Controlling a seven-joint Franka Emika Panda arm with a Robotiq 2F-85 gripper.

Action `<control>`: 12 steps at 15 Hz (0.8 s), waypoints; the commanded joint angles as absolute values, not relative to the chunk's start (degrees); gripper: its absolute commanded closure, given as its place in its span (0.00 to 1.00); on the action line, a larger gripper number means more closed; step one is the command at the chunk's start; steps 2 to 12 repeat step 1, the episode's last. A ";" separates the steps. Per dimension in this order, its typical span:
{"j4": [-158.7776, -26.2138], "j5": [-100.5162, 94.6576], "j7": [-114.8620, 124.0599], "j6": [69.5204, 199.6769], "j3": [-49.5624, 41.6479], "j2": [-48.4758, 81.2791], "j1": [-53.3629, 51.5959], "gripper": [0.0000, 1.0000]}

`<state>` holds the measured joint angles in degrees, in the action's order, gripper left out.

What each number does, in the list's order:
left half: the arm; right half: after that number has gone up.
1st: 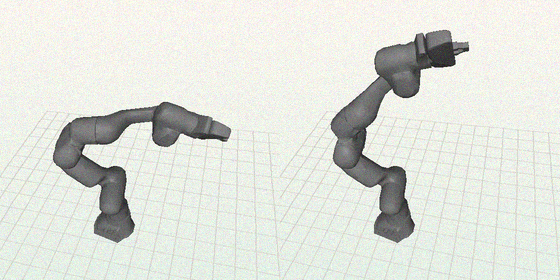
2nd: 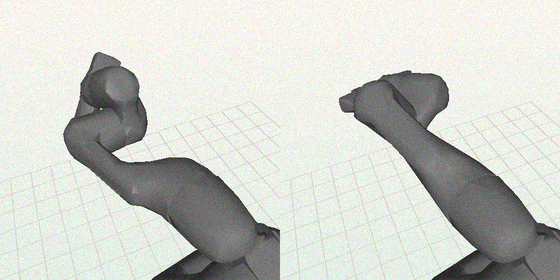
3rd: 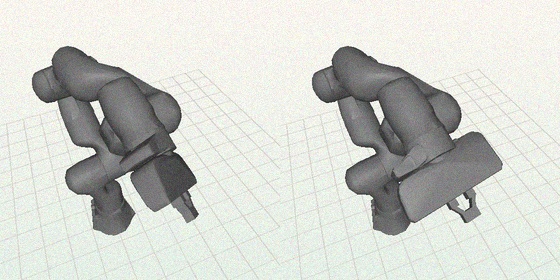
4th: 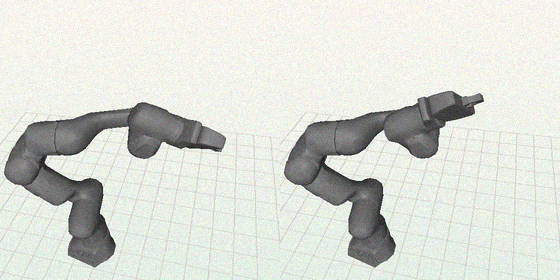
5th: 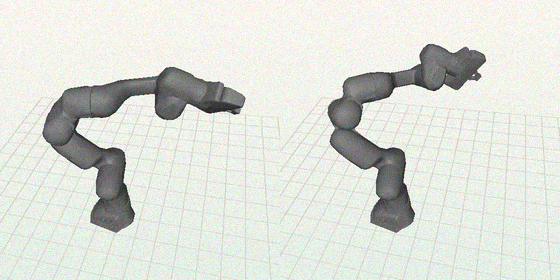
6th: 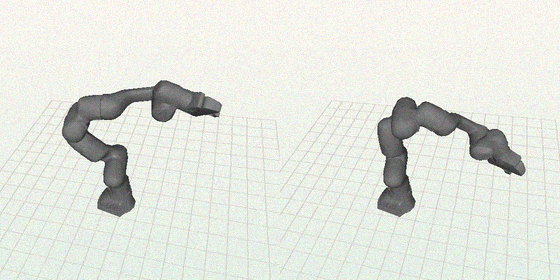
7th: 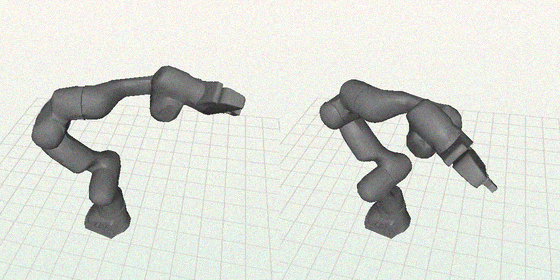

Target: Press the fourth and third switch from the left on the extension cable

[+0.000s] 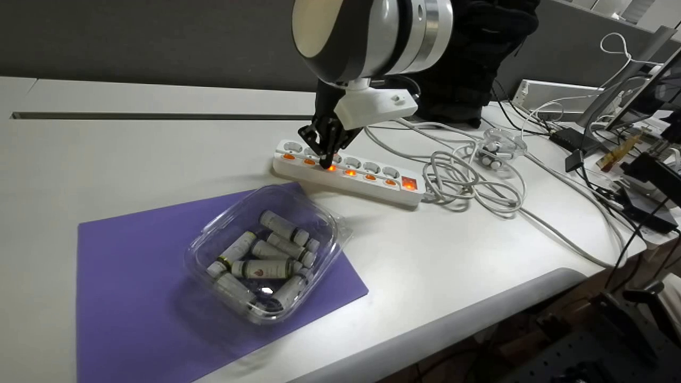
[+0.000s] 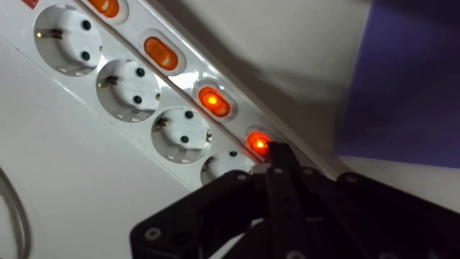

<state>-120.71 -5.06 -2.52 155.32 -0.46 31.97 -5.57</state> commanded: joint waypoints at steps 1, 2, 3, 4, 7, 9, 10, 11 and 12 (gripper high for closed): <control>-118.85 -4.01 -0.43 150.82 0.06 34.51 -5.23 1.00; -118.85 -4.01 -0.43 150.82 0.06 34.51 -5.23 1.00; -118.85 -4.01 -0.43 150.82 0.06 34.51 -5.23 1.00; -118.85 -4.01 -0.43 150.82 0.06 34.51 -5.23 1.00; -118.85 -4.01 -0.43 150.82 0.06 34.51 -5.23 1.00; -118.85 -4.01 -0.43 150.82 0.06 34.51 -5.23 1.00; -118.85 -4.01 -0.43 150.82 0.06 34.51 -5.23 1.00; -118.85 -4.01 -0.43 150.82 0.06 34.51 -5.23 1.00; -118.85 -4.01 -0.43 150.82 0.06 34.51 -5.23 1.00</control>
